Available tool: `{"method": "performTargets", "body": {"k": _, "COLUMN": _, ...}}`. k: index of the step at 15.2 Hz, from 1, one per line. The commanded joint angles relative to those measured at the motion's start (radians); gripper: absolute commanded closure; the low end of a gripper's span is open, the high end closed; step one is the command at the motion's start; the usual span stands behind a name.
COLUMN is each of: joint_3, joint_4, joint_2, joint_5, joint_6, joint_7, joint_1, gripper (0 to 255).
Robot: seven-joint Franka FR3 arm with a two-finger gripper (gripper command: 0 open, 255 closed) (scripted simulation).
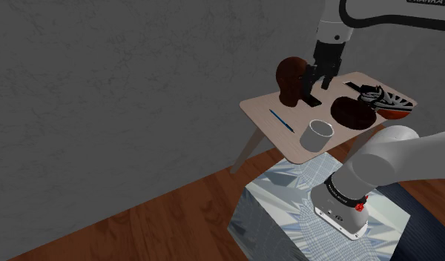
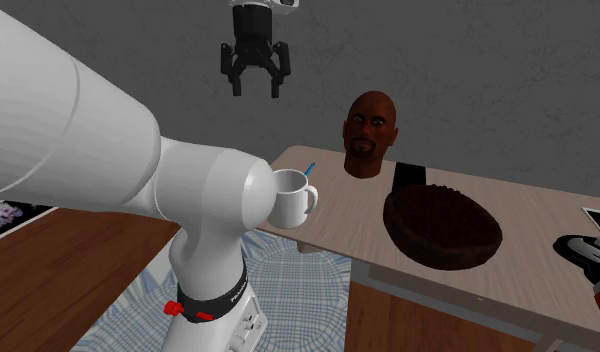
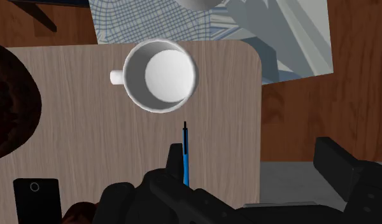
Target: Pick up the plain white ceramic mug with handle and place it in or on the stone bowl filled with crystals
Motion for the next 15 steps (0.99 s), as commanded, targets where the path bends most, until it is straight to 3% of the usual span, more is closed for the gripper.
{"method": "performTargets", "body": {"k": 1, "joint_3": 0.000, "joint_4": 0.000, "joint_2": 0.000, "joint_5": 0.000, "joint_6": 0.000, "joint_7": 0.000, "joint_1": 0.000, "gripper": 0}}
{"method": "performTargets", "body": {"k": 11, "joint_3": -0.002, "joint_4": -0.421, "joint_2": -0.248, "joint_5": -0.102, "joint_6": 0.194, "joint_7": -0.064, "joint_1": 0.005, "gripper": 0}}
{"method": "performTargets", "body": {"k": 15, "joint_3": -0.008, "joint_4": -0.477, "joint_2": -0.256, "joint_5": -0.109, "joint_6": 0.242, "joint_7": -0.064, "joint_1": 0.001, "gripper": 0}}
